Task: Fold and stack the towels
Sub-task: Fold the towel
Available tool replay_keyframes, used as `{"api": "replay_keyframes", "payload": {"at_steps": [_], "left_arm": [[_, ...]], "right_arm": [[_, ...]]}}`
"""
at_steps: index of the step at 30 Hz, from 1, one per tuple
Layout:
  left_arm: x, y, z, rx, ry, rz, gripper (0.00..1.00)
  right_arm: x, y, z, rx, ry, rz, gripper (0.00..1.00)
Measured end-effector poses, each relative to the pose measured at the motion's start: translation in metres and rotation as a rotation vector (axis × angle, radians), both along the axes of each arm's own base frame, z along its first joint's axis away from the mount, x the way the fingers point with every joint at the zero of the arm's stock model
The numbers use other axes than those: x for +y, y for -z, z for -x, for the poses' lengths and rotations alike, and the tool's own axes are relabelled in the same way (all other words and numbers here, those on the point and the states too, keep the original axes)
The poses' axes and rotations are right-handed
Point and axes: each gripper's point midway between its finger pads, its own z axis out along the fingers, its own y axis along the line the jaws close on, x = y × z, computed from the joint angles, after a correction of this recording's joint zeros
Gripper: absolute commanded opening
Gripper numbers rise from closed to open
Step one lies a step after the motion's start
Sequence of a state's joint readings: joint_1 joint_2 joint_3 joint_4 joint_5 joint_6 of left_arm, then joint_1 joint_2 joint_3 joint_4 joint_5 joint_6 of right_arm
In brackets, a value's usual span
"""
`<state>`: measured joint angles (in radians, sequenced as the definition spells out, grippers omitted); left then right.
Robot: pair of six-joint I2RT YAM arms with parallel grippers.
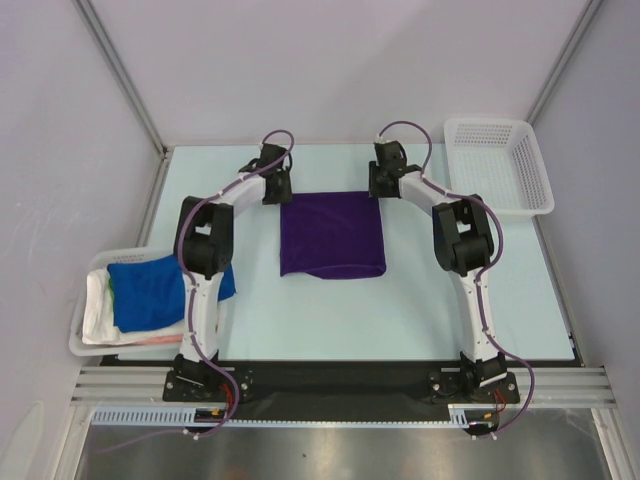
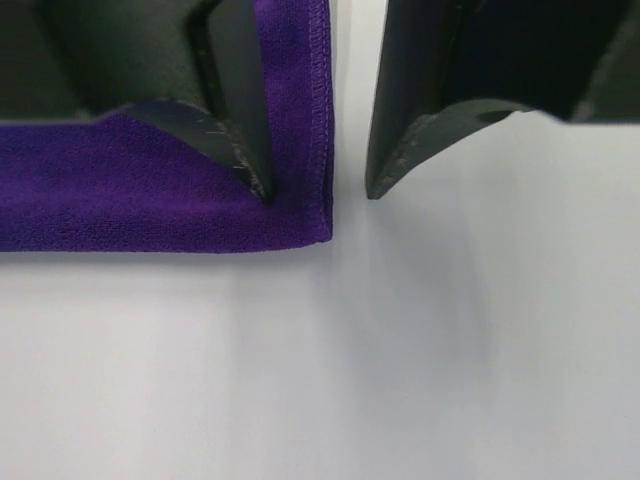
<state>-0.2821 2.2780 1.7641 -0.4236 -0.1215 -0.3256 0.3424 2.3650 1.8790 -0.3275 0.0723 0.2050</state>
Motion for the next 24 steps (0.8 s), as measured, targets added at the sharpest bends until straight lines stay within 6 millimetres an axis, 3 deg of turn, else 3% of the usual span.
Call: {"api": "replay_keyframes", "payload": {"at_steps": [8,13,24], "left_arm": [[-0.009,0.000,-0.004,-0.023,-0.008,0.033,0.31],[-0.016,0.000,-0.007,-0.031,-0.002,0.071,0.00],[-0.016,-0.002,-0.004,-0.085,-0.003,0.086,0.00]], "right_arm": [[0.005,0.001,-0.002,-0.004,-0.006,-0.007,0.18],[0.009,0.001,-0.002,-0.003,-0.009,-0.020,0.00],[0.007,0.000,-0.001,-0.019,-0.010,-0.041,0.00]]}}
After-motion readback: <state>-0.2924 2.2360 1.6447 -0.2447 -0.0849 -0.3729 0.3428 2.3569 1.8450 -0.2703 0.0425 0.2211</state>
